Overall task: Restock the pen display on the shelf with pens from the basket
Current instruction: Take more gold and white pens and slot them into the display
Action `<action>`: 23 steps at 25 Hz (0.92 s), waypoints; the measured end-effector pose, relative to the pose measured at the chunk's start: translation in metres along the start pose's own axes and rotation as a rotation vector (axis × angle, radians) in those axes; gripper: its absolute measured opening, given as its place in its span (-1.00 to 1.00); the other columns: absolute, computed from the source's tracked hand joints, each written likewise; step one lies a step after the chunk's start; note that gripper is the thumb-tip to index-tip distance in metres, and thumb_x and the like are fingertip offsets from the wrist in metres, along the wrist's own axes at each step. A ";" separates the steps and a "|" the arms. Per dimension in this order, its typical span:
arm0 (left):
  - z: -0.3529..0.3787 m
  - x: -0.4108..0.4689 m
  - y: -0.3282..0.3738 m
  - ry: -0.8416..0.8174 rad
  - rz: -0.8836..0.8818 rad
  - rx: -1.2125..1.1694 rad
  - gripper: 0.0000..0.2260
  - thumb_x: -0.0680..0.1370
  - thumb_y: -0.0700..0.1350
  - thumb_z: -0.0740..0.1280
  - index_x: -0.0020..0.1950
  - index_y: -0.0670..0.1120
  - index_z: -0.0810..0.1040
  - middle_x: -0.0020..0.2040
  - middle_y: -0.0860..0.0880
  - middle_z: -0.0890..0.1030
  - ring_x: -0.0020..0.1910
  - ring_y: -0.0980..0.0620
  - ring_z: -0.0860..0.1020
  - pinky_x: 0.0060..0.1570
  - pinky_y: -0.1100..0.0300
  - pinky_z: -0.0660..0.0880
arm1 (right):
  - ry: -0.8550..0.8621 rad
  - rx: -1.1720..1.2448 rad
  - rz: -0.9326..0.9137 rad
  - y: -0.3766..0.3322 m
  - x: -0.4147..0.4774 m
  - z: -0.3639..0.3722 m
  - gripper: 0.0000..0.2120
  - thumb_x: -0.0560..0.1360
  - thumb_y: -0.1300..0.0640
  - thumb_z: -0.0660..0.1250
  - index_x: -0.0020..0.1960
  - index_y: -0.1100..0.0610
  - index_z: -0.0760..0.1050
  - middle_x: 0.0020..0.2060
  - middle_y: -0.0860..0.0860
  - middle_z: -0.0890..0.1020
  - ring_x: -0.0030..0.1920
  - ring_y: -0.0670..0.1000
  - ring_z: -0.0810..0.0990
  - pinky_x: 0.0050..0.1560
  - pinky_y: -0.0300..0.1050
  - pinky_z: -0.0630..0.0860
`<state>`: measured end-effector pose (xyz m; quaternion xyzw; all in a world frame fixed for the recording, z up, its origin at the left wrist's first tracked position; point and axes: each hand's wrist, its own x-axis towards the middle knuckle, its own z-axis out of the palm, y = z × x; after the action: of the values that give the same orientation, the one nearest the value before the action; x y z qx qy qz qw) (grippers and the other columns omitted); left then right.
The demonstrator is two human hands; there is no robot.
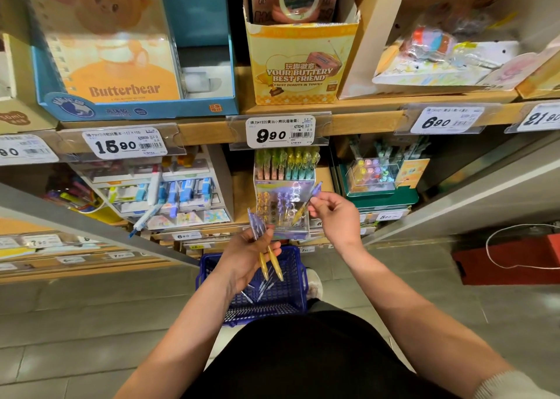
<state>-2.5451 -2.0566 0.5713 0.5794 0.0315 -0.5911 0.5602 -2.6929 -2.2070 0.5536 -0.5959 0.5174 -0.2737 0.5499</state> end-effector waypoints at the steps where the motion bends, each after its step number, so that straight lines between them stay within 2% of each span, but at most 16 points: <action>1: 0.000 0.000 -0.001 0.007 0.002 -0.004 -0.83 0.59 -0.25 0.37 0.16 -0.26 0.61 0.04 -0.17 0.68 -0.15 -0.04 0.71 -0.16 0.15 0.67 | 0.000 -0.111 -0.066 0.004 -0.001 0.000 -0.93 0.59 0.15 0.40 0.02 0.11 0.65 -0.24 -0.03 0.72 -0.21 -0.13 0.67 -0.04 -0.29 0.58; 4: -0.002 0.001 -0.001 0.030 0.011 -0.035 -0.90 0.59 -0.29 0.37 0.10 -0.23 0.56 -0.07 -0.19 0.67 -0.18 -0.07 0.72 -0.18 0.12 0.68 | -0.003 -0.300 -0.170 0.012 -0.005 0.007 -0.89 0.57 0.13 0.43 0.08 0.10 0.64 -0.24 -0.20 0.66 -0.19 -0.34 0.61 -0.16 -0.55 0.42; 6: -0.005 0.000 0.001 0.049 0.016 -0.053 -0.94 0.59 -0.30 0.37 0.04 -0.19 0.55 -0.07 -0.19 0.68 -0.18 -0.08 0.72 -0.16 0.10 0.69 | -0.002 -0.330 -0.192 0.018 -0.004 0.014 -0.85 0.57 0.14 0.44 0.13 0.13 0.63 -0.21 -0.26 0.63 -0.16 -0.43 0.58 -0.15 -0.60 0.40; 9: -0.009 -0.001 0.002 0.053 0.010 -0.062 -0.94 0.58 -0.29 0.39 0.01 -0.16 0.56 -0.07 -0.18 0.69 -0.21 -0.08 0.72 -0.19 0.09 0.68 | 0.000 -0.375 -0.205 0.023 -0.002 0.024 -0.83 0.57 0.14 0.44 0.14 0.14 0.63 -0.18 -0.21 0.63 -0.17 -0.48 0.56 -0.14 -0.63 0.38; 14: -0.013 -0.003 0.003 0.078 -0.009 -0.059 -0.90 0.57 -0.23 0.40 0.07 -0.14 0.59 -0.10 -0.15 0.72 -0.24 -0.09 0.72 -0.26 0.09 0.67 | -0.090 -0.504 -0.224 0.025 0.004 0.034 -0.84 0.59 0.13 0.41 0.16 0.11 0.63 -0.10 -0.06 0.72 -0.18 -0.19 0.64 -0.14 -0.53 0.46; 16: -0.016 -0.003 0.003 0.065 -0.011 -0.074 -0.91 0.59 -0.22 0.39 0.09 -0.15 0.60 -0.09 -0.18 0.72 -0.23 -0.09 0.72 -0.24 0.07 0.68 | -0.117 -0.549 -0.205 0.027 0.006 0.038 -0.85 0.60 0.13 0.39 0.15 0.10 0.63 -0.10 -0.04 0.73 -0.19 -0.15 0.62 -0.12 -0.38 0.51; 18: -0.019 -0.002 0.004 0.047 -0.016 -0.093 -0.89 0.60 -0.22 0.38 0.12 -0.18 0.59 -0.08 -0.19 0.72 -0.20 -0.10 0.73 -0.20 0.05 0.68 | -0.139 -0.586 -0.179 0.029 0.007 0.040 -0.85 0.60 0.14 0.38 0.16 0.11 0.62 -0.07 -0.01 0.73 -0.17 -0.11 0.63 -0.09 -0.34 0.50; 21: -0.021 -0.001 0.004 0.035 -0.027 -0.114 -0.84 0.60 -0.28 0.37 0.18 -0.22 0.56 -0.06 -0.22 0.72 -0.17 -0.13 0.72 -0.15 -0.01 0.69 | -0.147 -0.571 -0.132 0.030 0.007 0.038 -0.81 0.58 0.16 0.40 0.19 0.14 0.60 -0.01 0.01 0.71 -0.05 -0.03 0.67 0.06 -0.21 0.59; 23: -0.020 0.000 0.004 0.033 -0.028 -0.127 -0.82 0.59 -0.33 0.36 0.19 -0.22 0.54 -0.03 -0.24 0.72 -0.15 -0.15 0.72 -0.12 -0.03 0.69 | -0.130 -0.536 -0.119 0.027 0.004 0.033 -0.80 0.58 0.17 0.41 0.19 0.15 0.59 -0.03 -0.01 0.70 -0.04 -0.05 0.67 0.07 -0.28 0.57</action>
<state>-2.5294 -2.0442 0.5670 0.5519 0.0865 -0.5859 0.5870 -2.6707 -2.1944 0.5192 -0.7658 0.4990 -0.1200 0.3875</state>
